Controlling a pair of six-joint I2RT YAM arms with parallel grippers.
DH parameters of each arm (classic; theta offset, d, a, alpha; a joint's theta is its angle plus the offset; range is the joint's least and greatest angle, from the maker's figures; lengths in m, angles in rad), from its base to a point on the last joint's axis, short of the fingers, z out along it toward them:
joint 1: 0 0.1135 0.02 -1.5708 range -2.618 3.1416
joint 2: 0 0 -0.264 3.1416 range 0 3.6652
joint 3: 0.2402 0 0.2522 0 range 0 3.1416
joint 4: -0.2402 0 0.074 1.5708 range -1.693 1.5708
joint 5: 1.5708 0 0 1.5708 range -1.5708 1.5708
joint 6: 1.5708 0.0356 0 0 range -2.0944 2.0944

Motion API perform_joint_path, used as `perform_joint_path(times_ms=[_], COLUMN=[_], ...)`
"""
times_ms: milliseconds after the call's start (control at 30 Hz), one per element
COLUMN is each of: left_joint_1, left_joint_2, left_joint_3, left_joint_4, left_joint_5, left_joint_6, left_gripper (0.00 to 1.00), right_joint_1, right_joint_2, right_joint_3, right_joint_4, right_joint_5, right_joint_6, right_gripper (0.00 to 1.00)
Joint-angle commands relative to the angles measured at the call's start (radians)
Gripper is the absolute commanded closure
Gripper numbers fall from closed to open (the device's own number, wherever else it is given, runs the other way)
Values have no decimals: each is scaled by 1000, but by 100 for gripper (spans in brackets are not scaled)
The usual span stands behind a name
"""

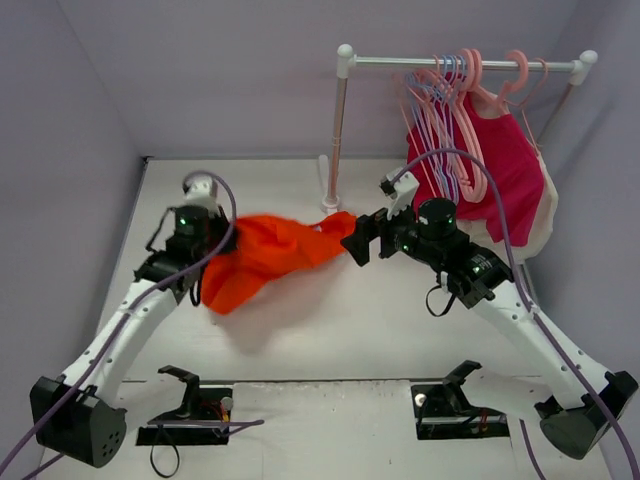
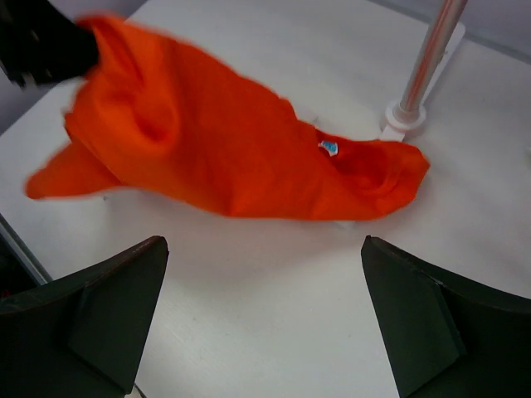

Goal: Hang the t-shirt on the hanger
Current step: Place the T-shirt at the center of the board, then flatten out the T-shirt at the center of the board.

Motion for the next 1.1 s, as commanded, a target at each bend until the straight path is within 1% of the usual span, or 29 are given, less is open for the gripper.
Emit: perform_joint_path(times_ms=[0, 33, 67, 100, 133, 167, 200, 233, 300, 333, 367, 400, 467, 600, 667, 733, 767, 800, 867, 900, 933, 967, 1000, 1067], left_joint_1=[-12, -12, -11, -10, -10, -8, -10, -10, -10, -11, -12, -12, -12, -13, -13, -30, -48, -66, -108, -134, -145, -162, -172, -186], left_joint_2=[-80, -111, -137, -190, -191, -239, -281, -298, -320, -319, -299, -296, -227, -165, -96, -15, 38, 88, 211, 276, 286, 366, 414, 476], left_joint_3=[-178, -216, -230, -224, -215, -200, -171, -159, -142, -124, -105, -102, -45, 13, 26, 58, 86, 118, 170, 208, 214, 262, 289, 323], left_joint_4=[35, 12, -6, -68, -69, -140, -197, -207, -213, -215, -213, -213, -228, -256, -243, -241, -237, -236, -235, -236, -232, -226, -223, -221], left_joint_5=[50, 23, -18, -53, -95, -180, -208, -198, -176, -130, -83, -73, 9, -10, -30, -65, -93, -123, -185, -213, -226, -243, -258, -292], left_joint_6=[-128, -128, -126, -125, -120, -119, -114, -81, -56, -54, -52, -47, -28, -31, -36, -78, -113, -124, -143, -158, -167, -176, -184, -193], left_gripper=[100, 99, 96, 95, 95, 91, 76, 70, 60, 52, 50, 49, 44, 42, 42, 42, 42, 42, 42, 42, 42, 43, 43, 42], right_joint_1=[29, 41, 57, 65, 70, 71, 71, 71, 71, 68, 67, 65, 64, 62, 60, 59, 59, 57, 53, 47, 45, 33, 28, 21], right_joint_2=[-5, 6, 13, 17, 23, 38, 49, 72, 103, 118, 146, 164, 211, 285, 327, 385, 411, 428, 459, 480, 496, 516, 544, 576], right_joint_3=[-51, -66, -78, -87, -93, -101, -115, -118, -121, -117, -103, -100, -71, -8, 19, 42, 61, 80, 94, 103, 104, 115, 123, 134], right_joint_4=[56, 56, 56, 56, 59, 64, 69, 75, 82, 85, 93, 97, 120, 124, 124, 124, 132, 153, 160, 169, 174, 179, 186, 192], right_joint_5=[54, 69, 81, 94, 116, 160, 182, 215, 231, 272, 295, 300, 319, 386, 420, 420, 416, 413, 413, 408, 394, 371, 357, 335], right_joint_6=[21, 28, 40, 47, 48, 69, 89, 98, 106, 122, 128, 135, 117, 66, 43, 16, -5, -19, -41, -46, -47, -55, -59, -68], right_gripper=[0, 0, 0, 0, 0, 0, 0, 0, 0, 0, 0, 0, 0, 0, 0, 0, 4, 16, 26, 29, 31, 36, 39, 43])
